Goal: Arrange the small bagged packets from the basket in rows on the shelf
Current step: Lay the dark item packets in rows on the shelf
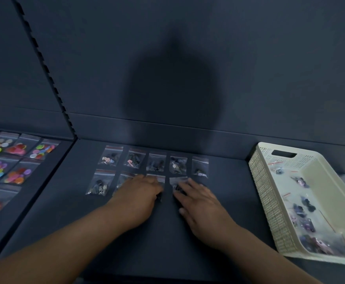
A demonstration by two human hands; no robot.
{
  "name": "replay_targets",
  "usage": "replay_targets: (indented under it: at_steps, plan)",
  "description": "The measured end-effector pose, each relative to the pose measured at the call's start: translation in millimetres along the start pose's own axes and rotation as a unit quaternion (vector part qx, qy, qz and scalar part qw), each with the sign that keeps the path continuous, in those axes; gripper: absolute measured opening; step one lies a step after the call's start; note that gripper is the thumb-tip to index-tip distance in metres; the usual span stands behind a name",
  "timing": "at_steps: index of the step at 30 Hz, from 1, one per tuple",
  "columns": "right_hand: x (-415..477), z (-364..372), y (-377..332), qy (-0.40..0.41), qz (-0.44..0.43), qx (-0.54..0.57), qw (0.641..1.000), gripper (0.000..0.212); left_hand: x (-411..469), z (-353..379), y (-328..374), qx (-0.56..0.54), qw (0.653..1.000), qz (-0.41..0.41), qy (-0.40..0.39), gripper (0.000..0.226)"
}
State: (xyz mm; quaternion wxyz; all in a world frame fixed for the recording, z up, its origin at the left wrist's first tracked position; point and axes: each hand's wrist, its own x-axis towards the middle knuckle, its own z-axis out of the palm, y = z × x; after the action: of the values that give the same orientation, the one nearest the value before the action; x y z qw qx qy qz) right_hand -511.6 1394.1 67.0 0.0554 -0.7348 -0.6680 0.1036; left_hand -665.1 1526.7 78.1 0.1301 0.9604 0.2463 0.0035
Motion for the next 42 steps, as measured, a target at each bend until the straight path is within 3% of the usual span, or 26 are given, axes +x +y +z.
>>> replay_targets:
  at_steps: [2,6,12,21,26,30,36,40,42]
  plan:
    - [-2.6,-0.3,-4.2,-0.039,0.0,0.002,0.999,0.077,-0.2,-0.4,1.1,0.006,1.0,-0.002,-0.004,0.035]
    - [-4.7,-5.0,-13.8,-0.075,0.017,0.0,0.997,0.09,-0.7,-0.1,3.4,0.006,1.0,-0.006,-0.007,0.036]
    - [-3.2,-7.2,-11.9,-0.036,0.038,-0.006,0.999,0.091,-0.8,-1.0,2.8,0.004,1.0,-0.006,-0.003,0.034]
    - [-3.5,-0.4,-10.6,-0.034,0.019,-0.016,0.999,0.079,-0.8,1.4,2.3,0.002,1.0,-0.003,0.0,0.035]
    - [-5.5,-7.9,-10.2,-0.021,0.022,-0.009,0.999,0.083,0.7,-2.6,3.4,0.001,1.0,0.0,-0.001,0.032]
    - [-5.3,-44.9,0.1,0.053,0.042,0.005,0.998,0.081,13.2,-26.1,20.7,-0.013,0.999,0.023,0.046,0.038]
    - [-39.0,-102.6,66.5,0.188,0.117,0.029,0.975,0.05,54.8,-52.1,85.2,-0.036,0.993,0.067,0.094,0.043]
    - [-72.9,-103.2,120.8,0.127,0.21,0.023,0.969,0.046,81.1,-46.6,139.4,-0.052,0.993,0.094,0.051,0.05]
    - [-85.2,-98.4,140.5,0.087,0.243,0.071,0.963,0.049,91.5,-40.4,163.7,-0.056,0.993,0.104,0.023,0.05]
